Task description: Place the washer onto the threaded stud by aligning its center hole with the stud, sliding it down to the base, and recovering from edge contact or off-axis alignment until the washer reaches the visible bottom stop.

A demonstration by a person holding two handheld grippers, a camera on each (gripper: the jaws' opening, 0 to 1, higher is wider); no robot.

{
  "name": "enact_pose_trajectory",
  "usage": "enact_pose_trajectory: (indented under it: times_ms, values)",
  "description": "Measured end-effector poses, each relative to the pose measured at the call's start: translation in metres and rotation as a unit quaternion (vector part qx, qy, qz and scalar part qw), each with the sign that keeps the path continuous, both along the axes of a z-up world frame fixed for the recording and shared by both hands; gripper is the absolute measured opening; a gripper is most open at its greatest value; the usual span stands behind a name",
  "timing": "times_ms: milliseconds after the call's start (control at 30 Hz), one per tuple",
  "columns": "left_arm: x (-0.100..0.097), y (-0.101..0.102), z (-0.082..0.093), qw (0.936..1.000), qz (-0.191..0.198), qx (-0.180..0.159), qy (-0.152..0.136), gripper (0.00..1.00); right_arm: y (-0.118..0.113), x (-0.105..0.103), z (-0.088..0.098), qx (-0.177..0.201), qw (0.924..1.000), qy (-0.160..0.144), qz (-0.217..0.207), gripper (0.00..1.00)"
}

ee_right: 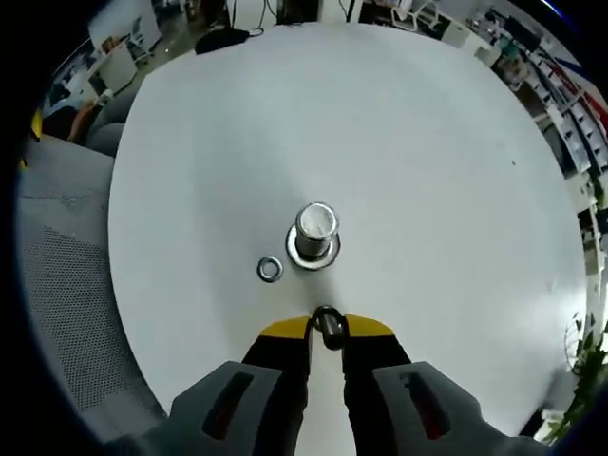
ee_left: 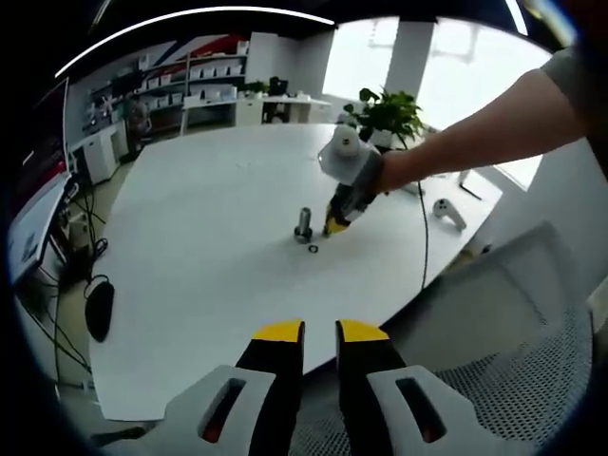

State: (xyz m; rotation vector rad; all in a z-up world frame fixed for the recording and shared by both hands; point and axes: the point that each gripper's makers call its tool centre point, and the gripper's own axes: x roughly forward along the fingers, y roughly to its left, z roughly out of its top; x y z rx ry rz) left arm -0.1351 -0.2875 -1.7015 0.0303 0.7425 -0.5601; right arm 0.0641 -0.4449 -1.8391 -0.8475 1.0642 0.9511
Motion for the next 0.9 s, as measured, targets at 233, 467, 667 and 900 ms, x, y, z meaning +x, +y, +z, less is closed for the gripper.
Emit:
enact_pose_trajectory:
  times_ms: [233,467,667,900]
  values:
    - [0.000,0.000,-0.001,1.0000,-0.001,0.001,0.002,0.11,0.000,-0.005,0.000,-0.001,1.0000,0.007,-0.003,0.15]
    - [0.000,0.000,0.000,1.0000,0.000,0.001,0.000,0.11,-0.011,-0.008,0.007,0.005,0.9995,0.007,-0.030,0.19]
    - [0.000,0.000,0.000,1.0000,0.000,0.000,-0.002,0.11,-0.012,-0.026,0.008,0.012,0.9984,0.008,-0.054,0.20]
    - [0.001,0.000,0.002,1.0000,0.001,-0.001,-0.006,0.11,-0.009,-0.058,-0.006,0.011,0.9981,0.029,-0.053,0.21]
